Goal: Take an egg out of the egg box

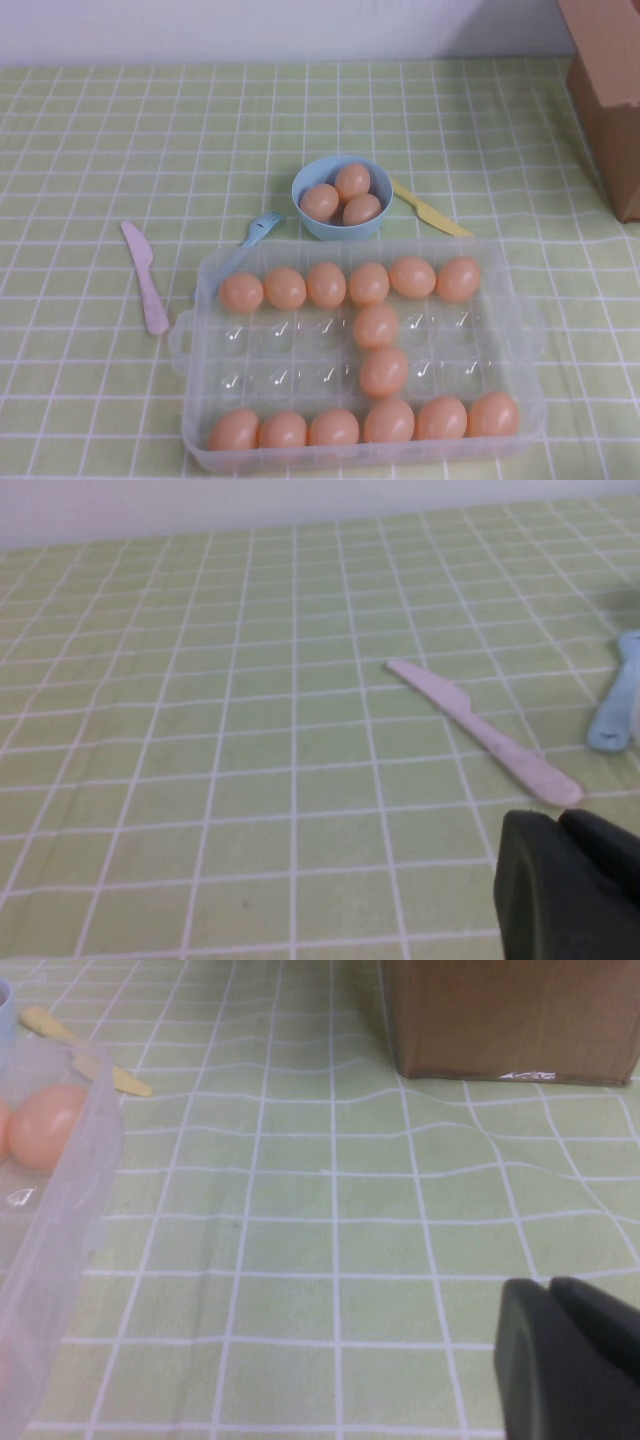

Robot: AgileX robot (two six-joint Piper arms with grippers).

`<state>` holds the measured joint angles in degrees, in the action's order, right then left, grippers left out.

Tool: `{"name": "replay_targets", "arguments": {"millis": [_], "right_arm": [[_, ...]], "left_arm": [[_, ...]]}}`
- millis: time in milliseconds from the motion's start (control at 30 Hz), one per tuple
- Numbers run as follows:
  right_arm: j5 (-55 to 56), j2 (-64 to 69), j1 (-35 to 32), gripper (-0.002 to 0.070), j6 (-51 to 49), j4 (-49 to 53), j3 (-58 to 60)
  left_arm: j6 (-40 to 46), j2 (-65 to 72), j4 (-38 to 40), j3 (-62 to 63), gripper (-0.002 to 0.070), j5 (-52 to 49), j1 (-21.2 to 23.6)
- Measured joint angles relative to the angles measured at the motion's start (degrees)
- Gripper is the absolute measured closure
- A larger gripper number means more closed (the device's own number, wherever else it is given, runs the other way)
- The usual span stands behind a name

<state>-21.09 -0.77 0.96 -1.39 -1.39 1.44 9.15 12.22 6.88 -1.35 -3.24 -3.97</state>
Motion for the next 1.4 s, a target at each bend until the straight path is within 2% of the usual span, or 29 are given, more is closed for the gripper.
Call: {"name": "replay_targets", "arguments": {"millis": [200,533,1133,1400], "right_arm": [[0.0,0.0,0.0,0.0694,0.0,0.0,0.0],[0.0,0.0,0.0,0.0694,0.0,0.0,0.0],[0.0,0.0,0.0,0.0694,0.0,0.0,0.0],[0.0,0.0,0.0,0.0694,0.0,0.0,0.0]], "left_arm": [[0.0,-7.4,-0.9,0.0,0.0678,-8.1,3.0],[-3.0,-12.8,-3.5,-0.1,0.0678,-17.0,3.3],[-6.8,-12.8,-3.3,-0.1,0.0678,-18.1,3.3],[-6.8,-12.8,-7.5,-0.1,0.0678,-18.1,3.3]]}}
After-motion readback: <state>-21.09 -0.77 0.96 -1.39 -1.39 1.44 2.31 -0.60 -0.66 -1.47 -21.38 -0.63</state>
